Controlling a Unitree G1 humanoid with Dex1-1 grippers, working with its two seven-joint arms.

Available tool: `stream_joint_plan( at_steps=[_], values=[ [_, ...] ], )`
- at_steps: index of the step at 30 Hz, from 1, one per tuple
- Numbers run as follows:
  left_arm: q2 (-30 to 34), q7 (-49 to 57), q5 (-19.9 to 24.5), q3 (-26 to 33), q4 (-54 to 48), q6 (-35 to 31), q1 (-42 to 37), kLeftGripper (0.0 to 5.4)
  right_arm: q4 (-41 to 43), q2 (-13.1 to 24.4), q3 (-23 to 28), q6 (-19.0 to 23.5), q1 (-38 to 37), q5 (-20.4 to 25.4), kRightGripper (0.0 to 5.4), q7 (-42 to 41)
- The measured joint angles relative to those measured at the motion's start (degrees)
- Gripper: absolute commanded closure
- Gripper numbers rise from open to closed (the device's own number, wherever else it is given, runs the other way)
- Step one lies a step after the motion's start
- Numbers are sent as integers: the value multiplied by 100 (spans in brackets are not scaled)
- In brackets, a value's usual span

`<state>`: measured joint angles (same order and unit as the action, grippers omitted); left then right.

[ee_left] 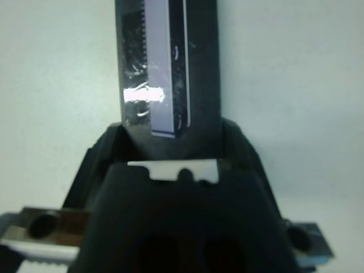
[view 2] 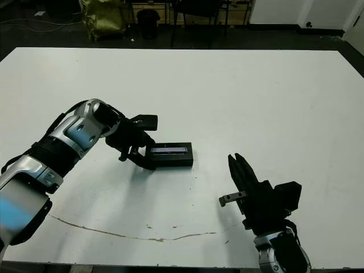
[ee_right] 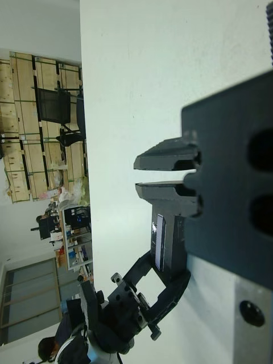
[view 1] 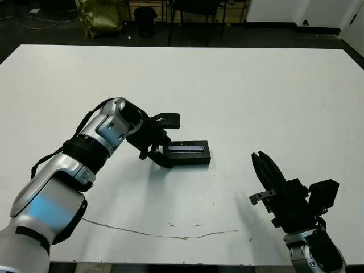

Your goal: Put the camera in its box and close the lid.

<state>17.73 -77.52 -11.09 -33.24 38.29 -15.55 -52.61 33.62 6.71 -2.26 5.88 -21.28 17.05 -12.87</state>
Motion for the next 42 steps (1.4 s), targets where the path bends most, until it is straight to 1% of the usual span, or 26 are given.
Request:
stream_joint_plan(
  at_steps=[2,3,9,12,16,22,27,29,32,36,39,40,42],
  values=[
    [-4,17,8,17,11,1,17,305,-19,0,1,0,4,6,540,-7],
    [-6,18,17,23,28,3,18,287,-22,-1,2,-1,6,28,540,-13],
    [36,-6,28,22,173,428,38,148,-76,-1,2,-12,6,25,540,-13],
    [49,-24,27,19,288,512,16,80,-59,0,0,-10,0,-10,540,12],
    [90,-137,24,-10,720,1069,-97,2,-14,10,15,-8,7,-24,540,41],
    [285,-290,65,-2,1420,2040,-165,2,-125,16,79,-70,33,26,540,-58],
    [664,-471,62,-3,1927,2230,-223,2,-271,1,91,-253,59,100,540,-185],
    [842,-484,62,1,2114,2380,-228,2,-279,0,92,-254,58,100,540,-186],
    [1091,-455,48,-3,2273,2315,-245,2,-261,-1,92,-251,56,102,540,-185],
    [1613,-585,18,49,2239,1858,-146,2,-203,2,98,-245,57,127,540,-190],
    [2006,-479,19,255,2276,1621,33,2,-223,-2,98,-246,51,172,540,-206],
    [2077,-350,29,380,2359,1682,85,2,-225,-3,98,-245,44,175,540,-205],
    [2209,-33,155,729,2467,2132,198,2,-171,-3,92,-192,28,169,540,-153]
  ],
)
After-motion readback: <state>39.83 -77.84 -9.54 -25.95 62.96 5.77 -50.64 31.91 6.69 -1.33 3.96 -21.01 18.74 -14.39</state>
